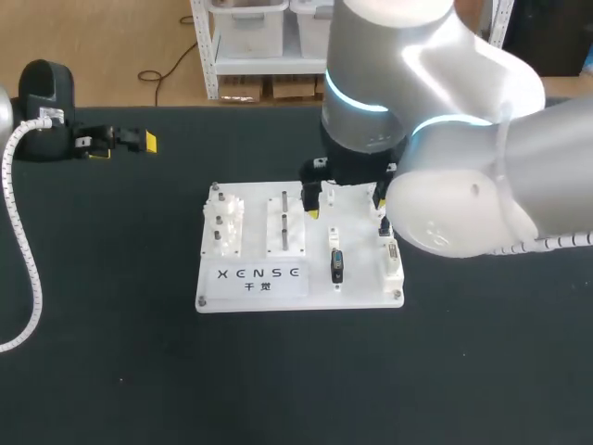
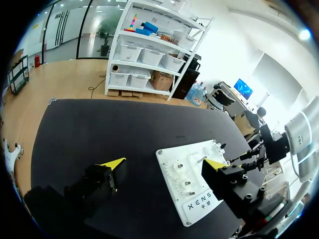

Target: Insert the USB connector, Ethernet cable, and multi-pin plug into their matching sockets one by one.

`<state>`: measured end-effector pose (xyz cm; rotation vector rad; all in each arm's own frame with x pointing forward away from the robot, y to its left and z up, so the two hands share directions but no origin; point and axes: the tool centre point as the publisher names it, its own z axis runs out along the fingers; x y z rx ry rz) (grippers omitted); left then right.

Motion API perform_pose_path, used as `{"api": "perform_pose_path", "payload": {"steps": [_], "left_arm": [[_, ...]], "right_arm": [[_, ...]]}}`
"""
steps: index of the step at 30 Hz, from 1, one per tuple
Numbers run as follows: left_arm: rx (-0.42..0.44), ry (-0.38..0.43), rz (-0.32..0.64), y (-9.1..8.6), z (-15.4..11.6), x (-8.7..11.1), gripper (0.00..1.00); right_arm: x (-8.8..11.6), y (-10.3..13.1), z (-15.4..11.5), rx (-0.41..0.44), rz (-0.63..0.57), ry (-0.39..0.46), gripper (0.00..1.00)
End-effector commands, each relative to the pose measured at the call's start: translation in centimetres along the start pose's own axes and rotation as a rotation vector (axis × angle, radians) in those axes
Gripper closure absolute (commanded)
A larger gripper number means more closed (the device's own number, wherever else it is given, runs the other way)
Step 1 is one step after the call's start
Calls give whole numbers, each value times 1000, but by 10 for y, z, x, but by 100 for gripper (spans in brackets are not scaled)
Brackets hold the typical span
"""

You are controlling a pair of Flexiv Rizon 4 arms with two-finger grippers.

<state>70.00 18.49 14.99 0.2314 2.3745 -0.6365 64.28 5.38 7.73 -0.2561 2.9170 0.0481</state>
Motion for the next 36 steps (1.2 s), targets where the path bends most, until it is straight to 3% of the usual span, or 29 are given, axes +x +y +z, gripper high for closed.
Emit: {"api": "perform_pose_path", "payload": {"steps": [1, 11, 20, 36], "left_arm": [[0, 0, 0, 0, 0, 0, 0], [0, 0, 0, 0, 0, 0, 0], [0, 0, 0, 0, 0, 0, 0], [0, 0, 0, 0, 0, 0, 0]], "right_arm": [[7, 8, -1, 7, 6, 17, 0], [36, 22, 9, -9, 4, 77, 0], [55, 18, 18, -1, 14, 129, 0], [58, 14, 24, -34, 27, 143, 0]]}}
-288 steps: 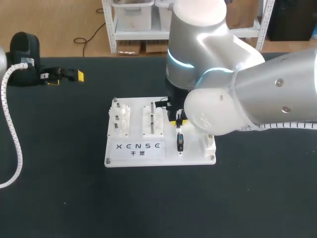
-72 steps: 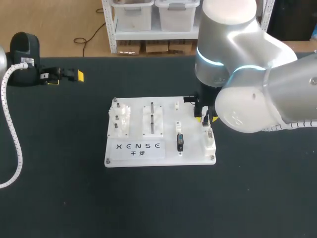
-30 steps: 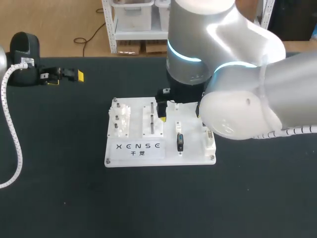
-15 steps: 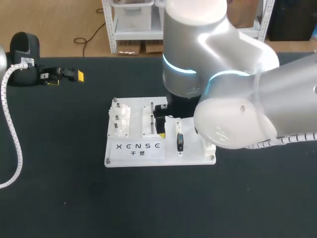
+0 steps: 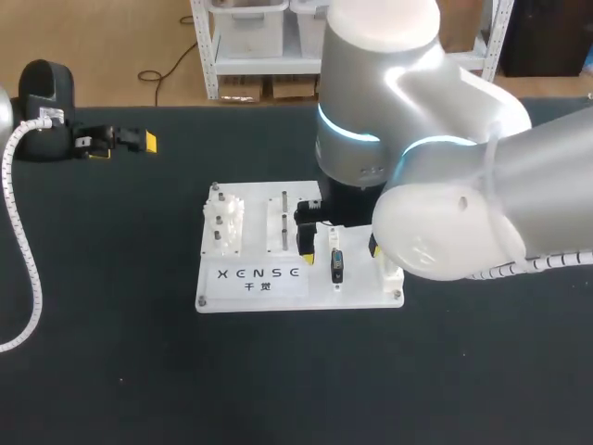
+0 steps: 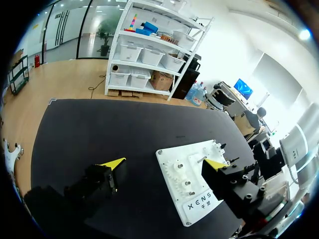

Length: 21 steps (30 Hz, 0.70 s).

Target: Insert the USB connector, Ethernet cable, and multi-pin plug into their matching sockets one by one.

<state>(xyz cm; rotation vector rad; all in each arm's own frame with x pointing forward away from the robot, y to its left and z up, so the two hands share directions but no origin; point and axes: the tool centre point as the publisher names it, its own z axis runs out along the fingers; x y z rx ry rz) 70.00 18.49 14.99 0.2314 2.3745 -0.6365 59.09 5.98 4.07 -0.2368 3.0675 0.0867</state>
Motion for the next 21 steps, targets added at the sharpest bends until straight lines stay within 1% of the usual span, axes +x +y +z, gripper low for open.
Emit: {"api": "perform_pose_path", "payload": {"steps": [1, 17, 21], "left_arm": [[0, 0, 0, 0, 0, 0, 0], [0, 0, 0, 0, 0, 0, 0], [0, 0, 0, 0, 0, 0, 0]], "right_arm": [[2, -1, -1, 0, 1, -4, 0], [2, -1, -1, 0, 1, -4, 0], [5, 1, 4, 4, 36, 12, 0]]}}
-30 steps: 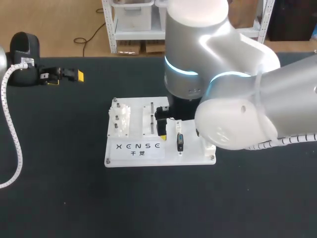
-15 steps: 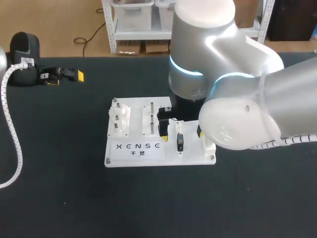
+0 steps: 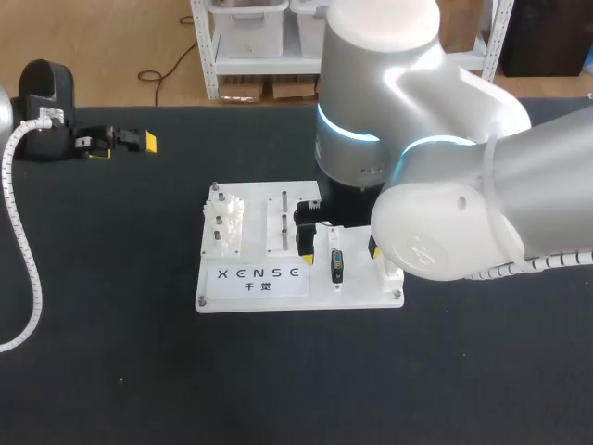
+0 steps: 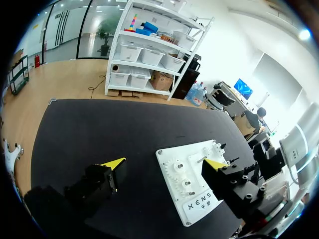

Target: Insert the USB connector, Ethernet cable, and multi-pin plug into their matching sockets one by one.

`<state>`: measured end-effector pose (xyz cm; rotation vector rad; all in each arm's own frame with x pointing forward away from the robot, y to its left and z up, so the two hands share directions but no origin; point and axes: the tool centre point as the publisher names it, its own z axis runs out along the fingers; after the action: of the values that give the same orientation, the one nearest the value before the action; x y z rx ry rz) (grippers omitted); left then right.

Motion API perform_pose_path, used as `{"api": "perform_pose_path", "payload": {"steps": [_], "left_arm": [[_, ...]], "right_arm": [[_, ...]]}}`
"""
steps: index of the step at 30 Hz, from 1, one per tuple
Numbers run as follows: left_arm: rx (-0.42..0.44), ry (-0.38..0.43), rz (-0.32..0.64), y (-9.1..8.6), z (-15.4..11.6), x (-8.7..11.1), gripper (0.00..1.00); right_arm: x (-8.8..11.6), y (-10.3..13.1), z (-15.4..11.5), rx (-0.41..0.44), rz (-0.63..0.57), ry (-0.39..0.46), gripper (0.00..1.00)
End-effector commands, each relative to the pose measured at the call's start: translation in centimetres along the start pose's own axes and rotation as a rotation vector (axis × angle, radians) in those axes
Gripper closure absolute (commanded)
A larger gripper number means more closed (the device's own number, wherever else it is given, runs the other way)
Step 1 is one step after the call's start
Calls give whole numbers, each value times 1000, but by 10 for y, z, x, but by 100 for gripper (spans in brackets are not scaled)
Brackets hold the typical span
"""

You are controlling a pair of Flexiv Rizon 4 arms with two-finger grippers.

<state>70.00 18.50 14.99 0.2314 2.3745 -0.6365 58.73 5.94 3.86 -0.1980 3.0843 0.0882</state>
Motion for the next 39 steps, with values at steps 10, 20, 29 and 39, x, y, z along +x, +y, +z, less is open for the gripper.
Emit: {"api": "perform_pose_path", "payload": {"steps": [10, 20, 29, 39], "left_arm": [[0, 0, 0, 0, 0, 0, 0], [0, 0, 0, 0, 0, 0, 0], [0, 0, 0, 0, 0, 0, 0], [0, 0, 0, 0, 0, 0, 0]], "right_arm": [[0, -2, 7, 42, 58, 10, 0], [-2, -2, 9, 22, 71, 20, 0], [-2, -2, 13, 45, 78, 25, 22], [3, -2, 15, 64, 73, 13, 46]]}}
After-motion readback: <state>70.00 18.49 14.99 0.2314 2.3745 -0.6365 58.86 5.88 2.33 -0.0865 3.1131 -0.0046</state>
